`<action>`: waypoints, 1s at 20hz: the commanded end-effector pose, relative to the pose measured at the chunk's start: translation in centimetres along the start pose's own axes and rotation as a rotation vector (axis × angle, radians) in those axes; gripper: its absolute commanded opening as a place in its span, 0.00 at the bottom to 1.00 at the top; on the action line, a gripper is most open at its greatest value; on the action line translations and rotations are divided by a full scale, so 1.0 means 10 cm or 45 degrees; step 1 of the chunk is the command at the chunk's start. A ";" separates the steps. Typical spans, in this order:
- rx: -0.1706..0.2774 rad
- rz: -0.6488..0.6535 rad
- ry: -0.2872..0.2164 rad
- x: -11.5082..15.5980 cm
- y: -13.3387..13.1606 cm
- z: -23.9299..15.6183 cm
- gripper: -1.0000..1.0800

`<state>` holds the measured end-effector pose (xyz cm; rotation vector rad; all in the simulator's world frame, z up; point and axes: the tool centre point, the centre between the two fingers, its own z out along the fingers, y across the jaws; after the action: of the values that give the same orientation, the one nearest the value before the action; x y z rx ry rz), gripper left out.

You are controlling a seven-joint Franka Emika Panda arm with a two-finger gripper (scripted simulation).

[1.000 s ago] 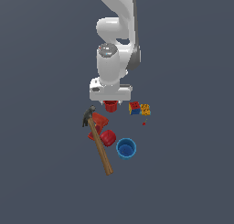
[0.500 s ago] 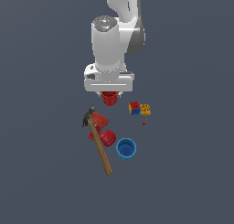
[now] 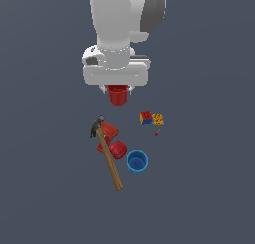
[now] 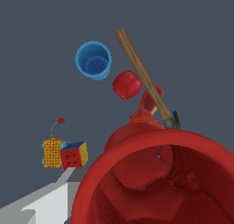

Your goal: Pick up a designated object from a clutter of objects.

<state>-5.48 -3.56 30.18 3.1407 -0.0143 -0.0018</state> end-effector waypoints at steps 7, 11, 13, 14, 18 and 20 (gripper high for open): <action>0.001 -0.001 0.001 0.22 0.01 -0.68 0.00; 0.001 -0.001 0.001 0.29 0.01 -0.87 0.00; 0.001 -0.001 0.001 0.32 0.01 -0.94 0.00; 0.001 -0.001 0.001 0.33 0.01 -0.97 0.00; 0.001 -0.001 0.001 0.36 0.02 -1.04 0.00; 0.001 -0.001 0.001 0.37 0.02 -1.06 0.00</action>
<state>-1.90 -3.75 40.52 3.1414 -0.0136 -0.0022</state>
